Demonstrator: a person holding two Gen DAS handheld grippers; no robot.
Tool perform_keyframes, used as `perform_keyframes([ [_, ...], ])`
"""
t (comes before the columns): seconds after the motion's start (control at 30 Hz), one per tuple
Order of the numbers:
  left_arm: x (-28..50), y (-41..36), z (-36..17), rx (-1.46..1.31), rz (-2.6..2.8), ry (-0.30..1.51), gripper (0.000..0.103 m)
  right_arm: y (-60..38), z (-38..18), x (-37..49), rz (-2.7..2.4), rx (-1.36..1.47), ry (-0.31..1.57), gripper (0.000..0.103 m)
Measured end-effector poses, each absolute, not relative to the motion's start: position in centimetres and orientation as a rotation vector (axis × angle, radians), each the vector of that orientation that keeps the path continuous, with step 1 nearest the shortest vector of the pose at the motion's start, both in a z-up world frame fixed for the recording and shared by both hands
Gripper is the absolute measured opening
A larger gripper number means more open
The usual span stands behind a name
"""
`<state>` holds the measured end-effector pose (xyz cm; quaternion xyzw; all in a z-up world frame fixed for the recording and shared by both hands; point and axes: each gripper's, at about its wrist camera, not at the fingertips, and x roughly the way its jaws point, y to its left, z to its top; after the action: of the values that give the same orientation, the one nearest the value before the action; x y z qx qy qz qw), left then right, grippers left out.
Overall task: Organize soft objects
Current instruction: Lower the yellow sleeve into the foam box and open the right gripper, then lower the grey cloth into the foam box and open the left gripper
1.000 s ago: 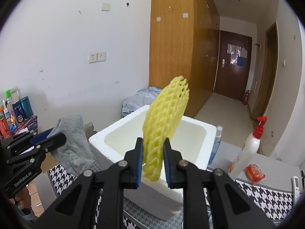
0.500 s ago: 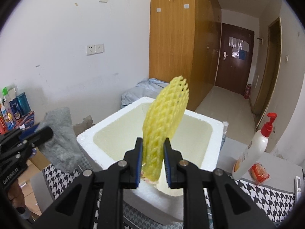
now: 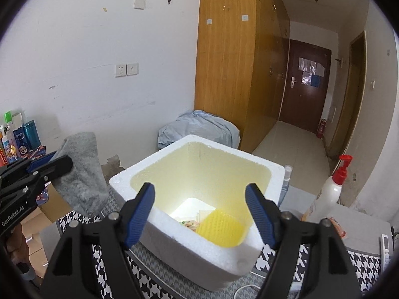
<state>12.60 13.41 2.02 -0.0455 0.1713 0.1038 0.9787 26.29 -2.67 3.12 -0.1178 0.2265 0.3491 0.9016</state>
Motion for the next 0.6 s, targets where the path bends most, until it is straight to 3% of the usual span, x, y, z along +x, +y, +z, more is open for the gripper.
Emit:
perform_keyframes([
  [0.6, 14.5, 11.8, 3.9, -0.087, 0.125, 0.335, 0.02, -5.8, 3.6, 24.8, 0.689, -0.211, 0.449, 0.079],
])
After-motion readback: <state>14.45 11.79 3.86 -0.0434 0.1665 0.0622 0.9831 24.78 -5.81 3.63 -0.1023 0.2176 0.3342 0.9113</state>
